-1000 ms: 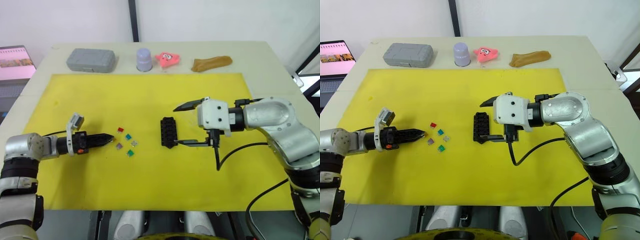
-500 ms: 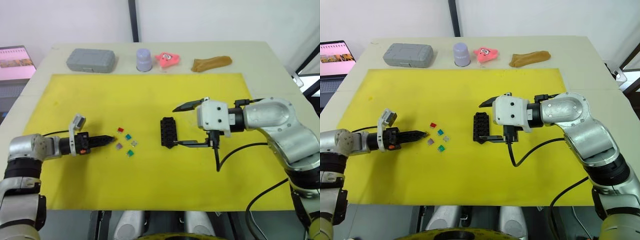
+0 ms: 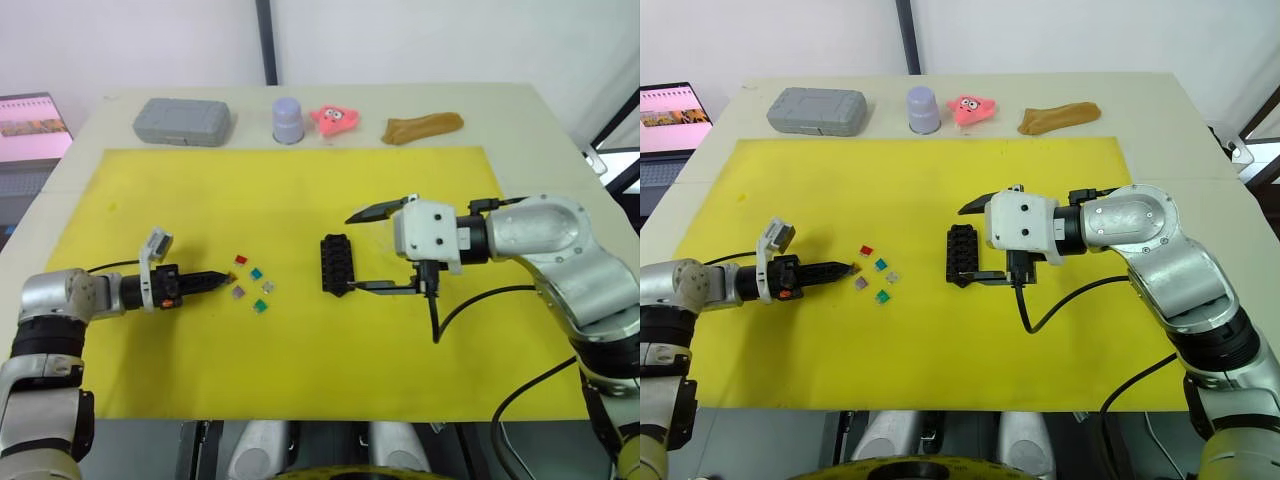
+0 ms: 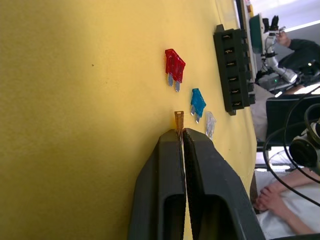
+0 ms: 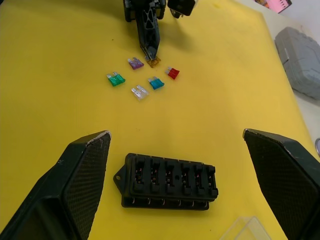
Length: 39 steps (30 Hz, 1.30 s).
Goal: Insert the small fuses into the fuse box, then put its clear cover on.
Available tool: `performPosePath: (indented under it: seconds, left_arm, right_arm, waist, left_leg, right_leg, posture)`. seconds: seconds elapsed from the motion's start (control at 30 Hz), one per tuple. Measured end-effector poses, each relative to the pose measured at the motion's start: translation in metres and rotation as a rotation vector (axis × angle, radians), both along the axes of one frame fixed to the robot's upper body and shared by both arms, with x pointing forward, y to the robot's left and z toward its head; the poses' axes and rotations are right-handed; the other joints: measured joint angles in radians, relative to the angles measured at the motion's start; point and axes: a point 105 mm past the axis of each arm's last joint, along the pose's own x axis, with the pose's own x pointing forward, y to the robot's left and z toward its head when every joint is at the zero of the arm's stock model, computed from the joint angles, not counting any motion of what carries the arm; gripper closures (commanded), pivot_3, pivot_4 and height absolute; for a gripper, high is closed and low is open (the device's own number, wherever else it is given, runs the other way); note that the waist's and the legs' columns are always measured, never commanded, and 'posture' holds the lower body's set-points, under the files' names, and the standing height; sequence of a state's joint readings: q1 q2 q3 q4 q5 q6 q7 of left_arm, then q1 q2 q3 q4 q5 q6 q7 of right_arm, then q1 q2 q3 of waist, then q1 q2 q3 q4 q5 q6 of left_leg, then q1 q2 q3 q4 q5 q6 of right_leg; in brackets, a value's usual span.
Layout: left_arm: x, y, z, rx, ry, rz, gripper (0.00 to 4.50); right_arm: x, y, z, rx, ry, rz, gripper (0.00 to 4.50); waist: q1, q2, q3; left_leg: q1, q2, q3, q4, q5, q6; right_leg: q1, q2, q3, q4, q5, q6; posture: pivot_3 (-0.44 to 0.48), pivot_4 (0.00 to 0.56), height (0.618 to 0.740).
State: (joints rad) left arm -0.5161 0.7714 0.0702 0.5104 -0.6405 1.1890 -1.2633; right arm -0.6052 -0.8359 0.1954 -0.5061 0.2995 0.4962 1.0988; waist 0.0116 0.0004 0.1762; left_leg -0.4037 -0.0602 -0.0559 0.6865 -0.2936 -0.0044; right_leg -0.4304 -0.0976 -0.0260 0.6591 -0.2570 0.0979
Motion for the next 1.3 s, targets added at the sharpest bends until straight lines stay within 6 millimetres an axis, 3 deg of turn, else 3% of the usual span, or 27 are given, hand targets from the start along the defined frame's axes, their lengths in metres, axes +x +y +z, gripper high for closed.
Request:
performPosePath:
  seconds: [0.37,0.47,0.6,0.8,0.97,1.07,1.17,1.2,1.3]
  left_arm:
    - [-0.013,0.004,0.006,0.009,-0.126,-0.014,4.46]
    - [-0.009,0.008,0.031,-0.013,-0.248,0.015,4.46]
    - [-0.012,0.003,0.088,-0.031,-0.472,-0.011,4.46]
    - [-0.028,-0.046,0.153,-0.067,-0.752,-0.218,4.46]
    - [-0.033,-0.075,0.165,-0.092,-0.817,-0.323,4.46]
    - [-0.038,-0.095,0.168,-0.1,-0.856,-0.408,4.5]
    - [-0.039,-0.101,0.17,-0.108,-0.875,-0.433,4.5]
    - [-0.039,-0.102,0.17,-0.11,-0.877,-0.437,4.5]
    - [-0.038,-0.105,0.173,-0.118,-0.895,-0.448,4.5]
  right_arm:
    - [0.0,-0.001,-0.004,0.035,0.056,-0.023,0.0]
    - [0.0,-0.003,-0.008,0.068,0.122,-0.046,0.0]
    - [0.0,-0.006,-0.005,0.138,0.216,-0.084,0.0]
    - [0.005,0.006,0.038,0.389,0.452,-0.105,0.0]
    - [0.001,0.011,0.05,0.485,0.66,-0.082,0.0]
    - [-0.007,0.017,0.058,0.504,0.729,-0.033,0.89]
    - [-0.008,0.017,0.057,0.502,0.765,-0.046,2.41]
    - [-0.009,0.018,0.056,0.499,0.774,-0.046,2.74]
    - [-0.01,0.02,0.056,0.501,0.8,-0.048,2.84]
  waist:
    - [-0.007,0.0,0.0]
    - [-0.006,-0.002,0.001]
    - [-0.003,-0.002,0.001]
    - [-0.005,-0.002,0.001]
    - [-0.007,-0.002,0.001]
    - [-0.008,-0.002,0.001]
    - [-0.011,-0.002,0.001]
    - [-0.012,-0.002,0.001]
    - [-0.021,-0.002,0.001]
  left_leg:
    - [0.0,0.002,-0.001,-0.001,0.0,0.0]
    - [-0.001,0.002,-0.001,-0.001,0.0,0.0]
    - [-0.002,0.002,-0.001,-0.001,0.0,-0.001]
    - [-0.002,0.002,-0.001,-0.001,0.001,-0.001]
    - [-0.002,0.002,-0.001,-0.001,0.001,-0.002]
    - [-0.002,0.002,-0.001,-0.002,0.001,-0.002]
    - [-0.002,0.002,-0.001,-0.002,0.001,-0.002]
    - [-0.002,0.002,-0.001,-0.002,0.001,-0.002]
    - [-0.002,0.002,-0.001,-0.002,0.001,-0.001]
  right_leg:
    - [0.0,0.0,0.001,-0.001,0.0,0.0]
    - [-0.001,0.0,0.0,-0.001,0.0,0.0]
    - [0.0,-0.001,0.0,-0.004,0.0,0.0]
    - [0.0,0.0,0.0,-0.004,0.001,-0.001]
    - [0.0,0.0,0.0,-0.005,0.001,-0.001]
    - [0.0,0.0,0.0,-0.005,0.001,-0.001]
    - [0.0,0.0,0.0,-0.005,0.0,-0.001]
    - [0.0,0.001,0.0,-0.005,0.0,-0.001]
    - [0.0,0.001,0.0,-0.004,0.0,-0.001]
  posture:
    - [0.0,0.15,0.731]
    - [0.0,0.15,0.731]
    - [0.0,0.15,0.731]
    - [0.0,0.15,0.731]
    - [0.0,0.15,0.731]
    - [0.0,0.15,0.731]
    - [0.0,0.15,0.731]
    - [0.0,0.15,0.731]
    - [0.0,0.15,0.731]
